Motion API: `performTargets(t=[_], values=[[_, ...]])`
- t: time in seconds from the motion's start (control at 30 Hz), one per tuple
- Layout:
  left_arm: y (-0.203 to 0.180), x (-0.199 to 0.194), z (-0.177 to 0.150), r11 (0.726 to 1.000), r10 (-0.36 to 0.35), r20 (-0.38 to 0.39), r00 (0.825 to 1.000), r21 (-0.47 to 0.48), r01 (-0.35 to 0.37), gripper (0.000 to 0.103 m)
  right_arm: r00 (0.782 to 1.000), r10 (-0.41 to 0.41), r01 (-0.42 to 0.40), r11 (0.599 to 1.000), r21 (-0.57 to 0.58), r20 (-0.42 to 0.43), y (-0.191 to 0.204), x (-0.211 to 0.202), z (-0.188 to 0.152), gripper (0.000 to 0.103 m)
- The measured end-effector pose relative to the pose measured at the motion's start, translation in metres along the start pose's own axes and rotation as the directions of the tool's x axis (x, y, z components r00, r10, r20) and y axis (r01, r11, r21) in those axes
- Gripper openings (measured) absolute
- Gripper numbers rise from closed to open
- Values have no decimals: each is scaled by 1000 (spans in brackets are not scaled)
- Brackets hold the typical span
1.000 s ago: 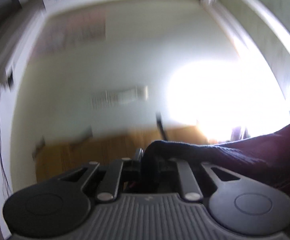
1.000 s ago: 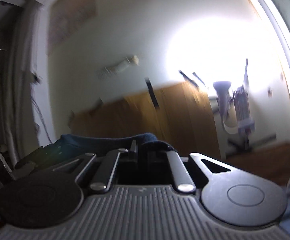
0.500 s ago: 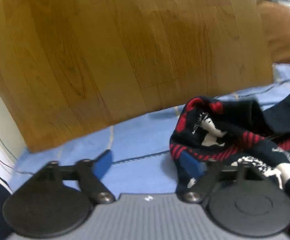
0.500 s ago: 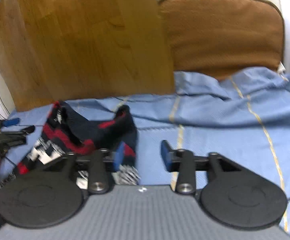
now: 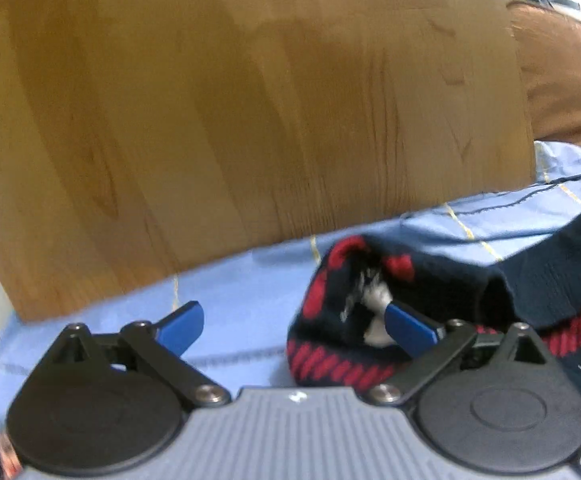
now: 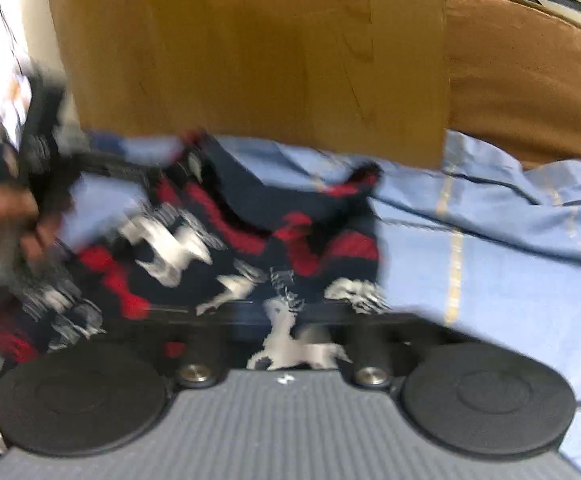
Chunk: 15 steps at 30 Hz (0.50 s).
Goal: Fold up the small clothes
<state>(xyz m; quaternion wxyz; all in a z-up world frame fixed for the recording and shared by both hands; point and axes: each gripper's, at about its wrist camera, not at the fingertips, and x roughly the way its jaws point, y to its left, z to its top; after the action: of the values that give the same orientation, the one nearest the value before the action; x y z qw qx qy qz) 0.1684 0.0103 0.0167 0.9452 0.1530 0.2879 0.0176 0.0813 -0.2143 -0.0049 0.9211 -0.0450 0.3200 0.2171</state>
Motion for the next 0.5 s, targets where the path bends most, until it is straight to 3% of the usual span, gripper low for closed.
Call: performTargets(t=[0.07, 0.1, 0.13, 0.17, 0.2, 0.23, 0.27, 0.33, 0.37, 0.4, 0.43, 0.5], values=[[-4, 7, 9, 1000, 19, 6, 1000, 18, -20, 100, 996, -79, 77, 996, 32, 42, -23, -9, 13, 9], [-4, 13, 13, 999, 26, 0, 1000, 20, -26, 100, 982, -173, 171, 985, 30, 81, -38, -14, 23, 9], [-5, 20, 16, 999, 36, -10, 999, 24, -36, 100, 939, -319, 322, 947, -2, 128, -51, -15, 32, 9], [-5, 27, 19, 998, 48, -22, 999, 29, -47, 100, 875, -458, 468, 883, -30, 156, -67, -12, 40, 8], [-5, 33, 21, 998, 55, -34, 998, 29, -54, 98, 824, -547, 553, 833, -4, 150, -87, -8, 47, 14], [-4, 38, 21, 998, 59, -45, 997, 26, -58, 96, 814, -572, 569, 820, 66, 99, -109, -8, 53, 15], [-3, 43, 21, 998, 57, -57, 997, 21, -56, 94, 835, -547, 534, 832, 152, 57, -126, -12, 56, 15], [0, 52, 20, 999, 36, -71, 997, 12, -36, 88, 885, -457, 417, 866, 277, 95, -136, -26, 57, 16], [0, 55, 19, 1000, 24, -78, 997, 13, -23, 78, 904, -411, 368, 888, 275, 119, -130, -30, 57, 18], [-1, 58, 18, 1000, 13, -86, 996, 15, -11, 63, 926, -357, 316, 912, 263, 126, -121, -31, 57, 25], [-1, 62, 17, 1000, -9, -102, 995, 14, 11, 56, 954, -275, 237, 936, 261, 122, -112, -27, 57, 36], [-2, 69, 15, 998, -64, -129, 990, -8, 64, 21, 996, -60, 39, 959, 281, 69, -95, -11, 57, 43]])
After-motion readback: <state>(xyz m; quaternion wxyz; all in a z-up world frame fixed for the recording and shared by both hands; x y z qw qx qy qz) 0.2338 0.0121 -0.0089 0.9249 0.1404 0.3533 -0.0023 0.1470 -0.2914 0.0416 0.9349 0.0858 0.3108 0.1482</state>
